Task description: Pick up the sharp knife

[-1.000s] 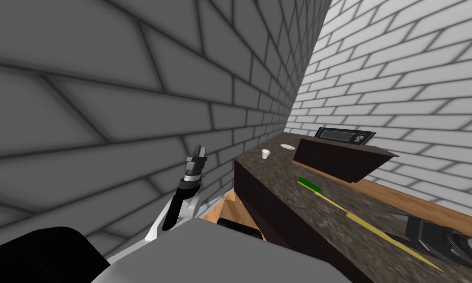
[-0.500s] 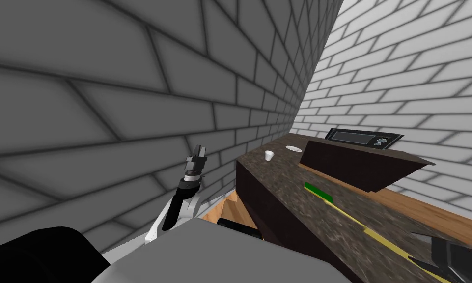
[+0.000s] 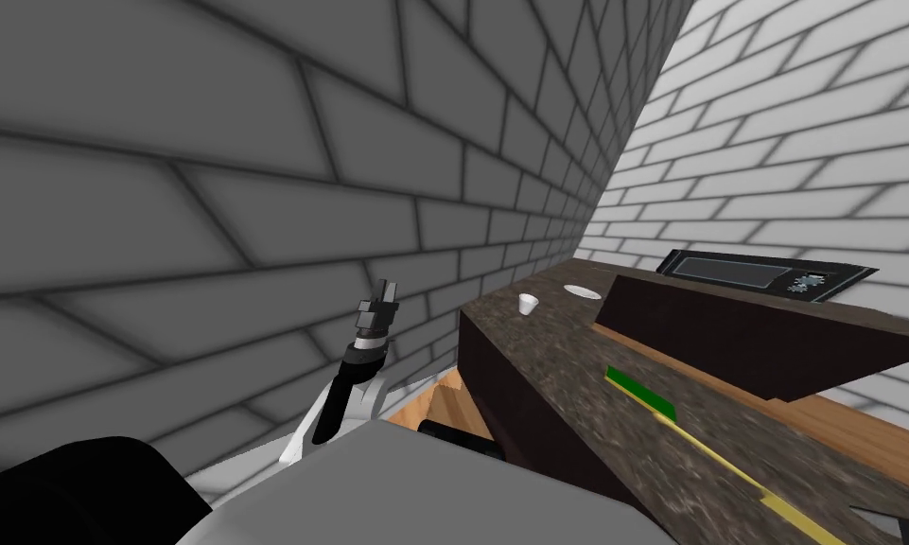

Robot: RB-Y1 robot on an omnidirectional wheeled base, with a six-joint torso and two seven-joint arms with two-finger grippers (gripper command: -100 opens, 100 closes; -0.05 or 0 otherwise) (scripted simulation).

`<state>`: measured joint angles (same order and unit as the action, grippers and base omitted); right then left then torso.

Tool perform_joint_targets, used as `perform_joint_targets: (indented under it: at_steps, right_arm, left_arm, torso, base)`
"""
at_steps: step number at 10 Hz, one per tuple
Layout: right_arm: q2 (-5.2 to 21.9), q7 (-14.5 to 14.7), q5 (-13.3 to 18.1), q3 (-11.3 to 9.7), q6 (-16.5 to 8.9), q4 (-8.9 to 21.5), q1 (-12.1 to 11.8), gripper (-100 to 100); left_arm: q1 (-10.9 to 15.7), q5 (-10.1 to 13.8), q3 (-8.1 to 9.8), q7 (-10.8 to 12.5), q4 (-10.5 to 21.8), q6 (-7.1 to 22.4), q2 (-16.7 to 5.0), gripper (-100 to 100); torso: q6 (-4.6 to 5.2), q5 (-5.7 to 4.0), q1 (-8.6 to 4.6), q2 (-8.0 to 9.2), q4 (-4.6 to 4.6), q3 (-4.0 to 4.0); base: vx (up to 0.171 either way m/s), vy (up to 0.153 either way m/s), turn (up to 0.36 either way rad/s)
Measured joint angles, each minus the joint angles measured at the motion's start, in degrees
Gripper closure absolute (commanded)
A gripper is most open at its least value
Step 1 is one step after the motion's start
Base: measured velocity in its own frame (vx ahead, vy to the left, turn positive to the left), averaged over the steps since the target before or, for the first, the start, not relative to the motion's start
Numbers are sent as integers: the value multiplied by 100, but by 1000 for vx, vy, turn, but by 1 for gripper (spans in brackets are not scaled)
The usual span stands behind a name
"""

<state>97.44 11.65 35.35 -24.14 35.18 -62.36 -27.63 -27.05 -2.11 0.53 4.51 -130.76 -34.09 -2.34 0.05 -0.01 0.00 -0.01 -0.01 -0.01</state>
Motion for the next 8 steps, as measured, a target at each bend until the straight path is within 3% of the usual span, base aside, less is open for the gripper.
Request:
perform_joint_targets:
  at_steps: [1, 2, 5, 7, 8]
  right_arm:
    - [54, 11, -103, -31, -21, -50, -238, -100]
    - [-18, -59, 44, -199, 71, 88, -144, -100]
    - [24, -85, -58, -370, 104, 83, -532, -100]
    - [33, -226, 36, -586, 198, 157, -590, -100]
    - [30, -250, 48, -601, 214, 165, -586, 0]
  left_arm:
    - [0, 0, 0, 0, 0, 0, 0, 0]
    - [-1, 0, 0, 0, 0, 0, 0, 0]
    - [0, 0, 0, 0, 0, 0, 0, 0]
    - [-1, 0, 1, 0, 0, 0, 0, 0]
    - [-1, 0, 1, 0, 0, 0, 0, 0]
  torso:
    - [1, -1, -5, -6, -1, -3]
    - [1, -4, -12, -10, -2, -6]
    - [-1, -2, -7, -7, -2, -4]
    - [6, -2, -4, 6, 1, 3]
    - [7, 0, 2, 9, 3, 5]
  base:
    - [49, -45, 209]
    - [38, -34, 93]
    - [35, -31, 222]
    - [-7, -14, 46]
    - [0, 0, 0]
